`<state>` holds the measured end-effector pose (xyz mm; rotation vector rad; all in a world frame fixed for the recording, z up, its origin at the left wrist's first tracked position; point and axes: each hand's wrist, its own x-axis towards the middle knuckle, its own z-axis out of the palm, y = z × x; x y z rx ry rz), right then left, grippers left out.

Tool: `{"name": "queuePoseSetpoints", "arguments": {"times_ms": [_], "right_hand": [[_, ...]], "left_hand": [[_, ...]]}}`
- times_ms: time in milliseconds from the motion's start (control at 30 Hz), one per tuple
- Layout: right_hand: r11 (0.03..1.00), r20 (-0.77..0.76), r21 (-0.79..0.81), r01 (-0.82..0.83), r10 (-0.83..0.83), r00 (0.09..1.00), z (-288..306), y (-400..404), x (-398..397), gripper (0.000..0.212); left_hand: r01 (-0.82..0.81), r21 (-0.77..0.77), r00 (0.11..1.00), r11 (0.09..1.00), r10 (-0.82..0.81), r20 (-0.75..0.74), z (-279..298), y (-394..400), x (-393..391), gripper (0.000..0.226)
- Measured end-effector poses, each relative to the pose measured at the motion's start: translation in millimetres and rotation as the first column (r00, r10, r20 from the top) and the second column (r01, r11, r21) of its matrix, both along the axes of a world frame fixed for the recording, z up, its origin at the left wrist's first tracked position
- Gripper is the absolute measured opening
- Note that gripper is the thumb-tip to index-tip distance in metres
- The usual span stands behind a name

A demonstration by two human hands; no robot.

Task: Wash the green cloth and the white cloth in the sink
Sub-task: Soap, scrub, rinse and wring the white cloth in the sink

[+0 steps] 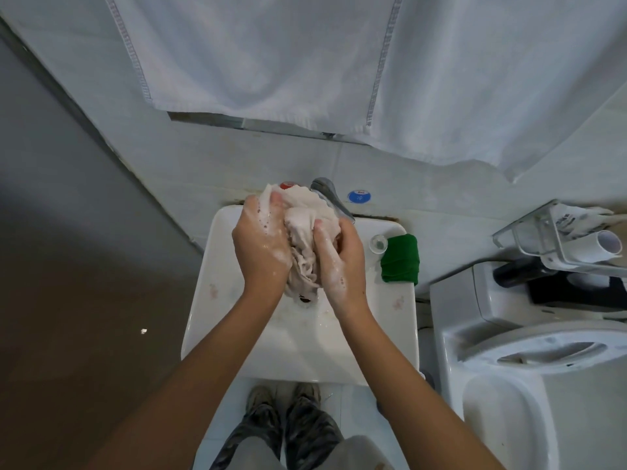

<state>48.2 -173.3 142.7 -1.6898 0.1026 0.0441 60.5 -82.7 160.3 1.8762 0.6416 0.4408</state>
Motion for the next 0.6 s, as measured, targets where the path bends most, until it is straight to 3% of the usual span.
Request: {"name": "queuePoseSetpoints", "arguments": {"times_ms": [67,200,367,467,600], "right_hand": [[0.998,-0.024,0.059,-0.022,0.023,0.999,-2,-2,-4,0.007],[0.99,-0.119,0.128,-0.05,0.066,0.991,-3,-6,-9,0.052],[0.969,-0.224,0.221,-0.108,0.158,0.962,-10,-9,-18,0.066],[0.957,-0.257,0.265,-0.116,0.186,0.948,-10,-7,-21,0.064],[0.937,-0.154,0.331,-0.117,0.176,0.972,-16,-7,-20,0.052]], "left_hand": [[-0.002,-0.045,0.999,0.999,0.005,0.052,4,-1,-2,0.02],[-0.01,-0.139,0.993,0.99,0.027,0.116,5,-3,-6,0.017],[0.016,-0.119,0.99,0.993,0.001,0.143,2,2,-10,0.014],[0.039,-0.146,0.993,0.988,-0.022,0.114,-2,2,-13,0.014],[0.085,-0.139,0.991,0.987,-0.068,0.119,-3,7,-14,0.022]]}}
